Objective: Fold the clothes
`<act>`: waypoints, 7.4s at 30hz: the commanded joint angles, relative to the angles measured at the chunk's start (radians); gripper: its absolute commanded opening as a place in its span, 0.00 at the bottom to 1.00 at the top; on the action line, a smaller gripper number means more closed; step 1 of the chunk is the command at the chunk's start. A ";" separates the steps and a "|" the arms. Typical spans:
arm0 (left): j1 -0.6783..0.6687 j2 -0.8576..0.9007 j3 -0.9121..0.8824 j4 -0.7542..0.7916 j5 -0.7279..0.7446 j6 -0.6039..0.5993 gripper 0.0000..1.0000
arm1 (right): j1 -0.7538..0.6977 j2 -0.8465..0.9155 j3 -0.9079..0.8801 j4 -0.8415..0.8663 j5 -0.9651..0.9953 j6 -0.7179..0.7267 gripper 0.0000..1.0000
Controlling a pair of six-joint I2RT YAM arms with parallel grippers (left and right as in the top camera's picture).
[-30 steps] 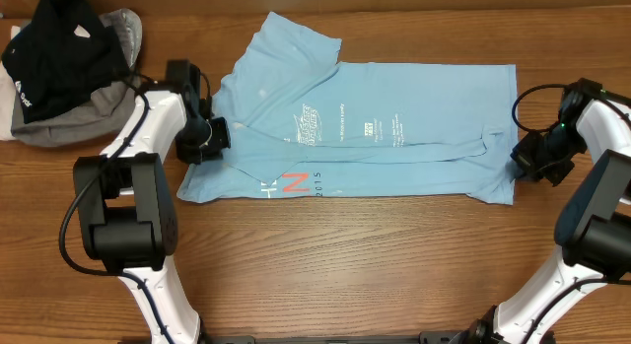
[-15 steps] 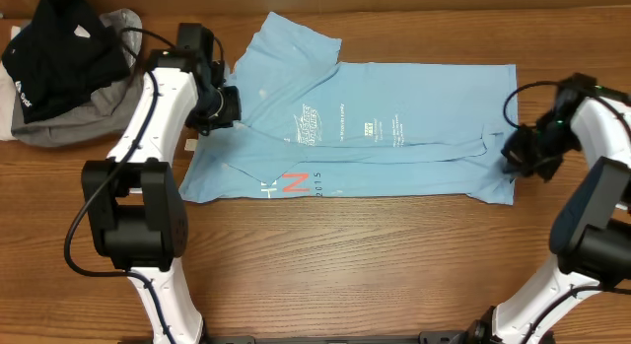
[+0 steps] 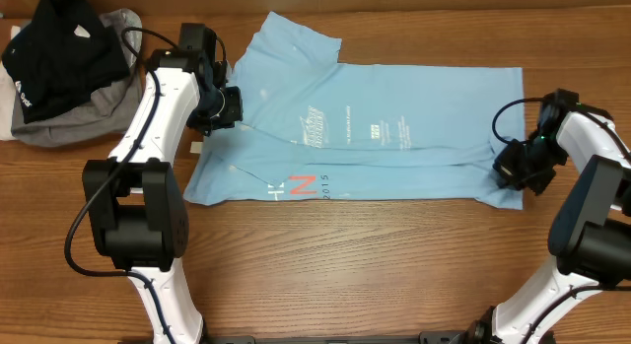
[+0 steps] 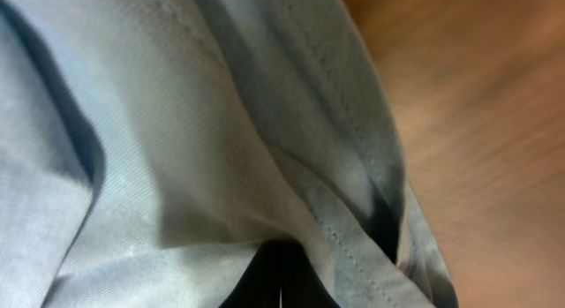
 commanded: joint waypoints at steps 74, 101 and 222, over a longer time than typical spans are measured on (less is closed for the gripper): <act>-0.053 0.573 0.487 0.719 0.167 0.267 0.85 | 0.065 -0.187 0.447 -0.307 -0.213 -0.196 1.00; -0.052 0.575 0.468 0.673 0.171 0.266 0.04 | 0.060 -0.182 0.447 0.035 -0.147 -0.207 0.93; 0.053 0.207 0.502 -0.494 0.267 0.389 0.04 | -0.127 0.109 0.879 -0.584 -0.030 -0.094 0.04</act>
